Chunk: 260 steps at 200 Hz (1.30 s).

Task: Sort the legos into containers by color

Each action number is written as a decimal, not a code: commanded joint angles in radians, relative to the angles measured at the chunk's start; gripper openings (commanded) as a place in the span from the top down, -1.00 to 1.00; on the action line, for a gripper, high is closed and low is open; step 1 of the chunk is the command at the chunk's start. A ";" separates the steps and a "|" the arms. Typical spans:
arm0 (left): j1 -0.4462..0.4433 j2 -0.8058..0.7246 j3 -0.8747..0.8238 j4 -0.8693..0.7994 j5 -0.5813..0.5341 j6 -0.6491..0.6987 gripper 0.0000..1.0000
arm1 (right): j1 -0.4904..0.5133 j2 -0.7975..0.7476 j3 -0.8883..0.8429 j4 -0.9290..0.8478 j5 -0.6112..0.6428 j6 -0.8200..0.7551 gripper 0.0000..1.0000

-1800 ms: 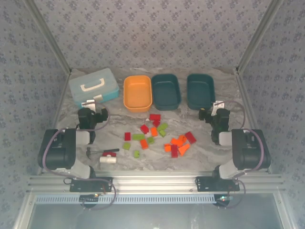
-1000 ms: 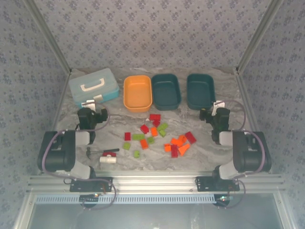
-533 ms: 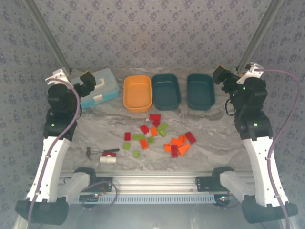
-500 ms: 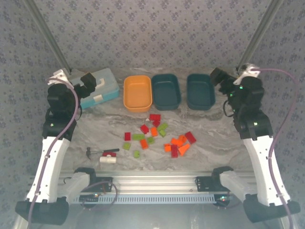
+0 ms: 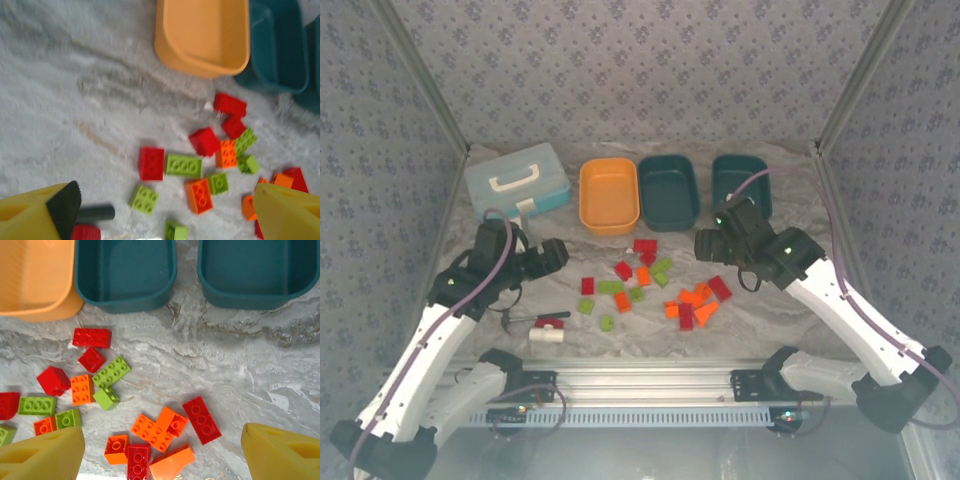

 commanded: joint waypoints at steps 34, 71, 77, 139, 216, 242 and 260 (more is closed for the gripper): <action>-0.157 0.232 -0.055 0.018 -0.022 -0.005 -0.54 | 0.069 -0.015 -0.071 0.035 -0.076 0.020 -0.64; -0.238 0.491 0.012 0.040 -0.066 0.028 -0.49 | 0.107 -0.021 -0.092 0.082 -0.116 0.012 -0.65; -0.240 0.519 0.020 0.051 -0.068 0.028 -0.49 | 0.112 -0.022 -0.095 0.085 -0.119 0.014 -0.65; -0.243 0.759 0.125 0.098 -0.129 0.082 -0.20 | 0.139 -0.038 -0.104 0.089 -0.118 0.027 -0.65; -0.246 0.860 0.126 0.124 -0.156 0.086 0.13 | 0.145 -0.043 -0.122 0.104 -0.117 0.032 -0.65; -0.249 0.869 0.121 0.131 -0.166 0.084 0.25 | 0.146 -0.035 -0.121 0.112 -0.121 0.032 -0.65; -0.252 0.874 0.122 0.132 -0.168 0.084 0.27 | 0.146 -0.032 -0.120 0.117 -0.123 0.033 -0.65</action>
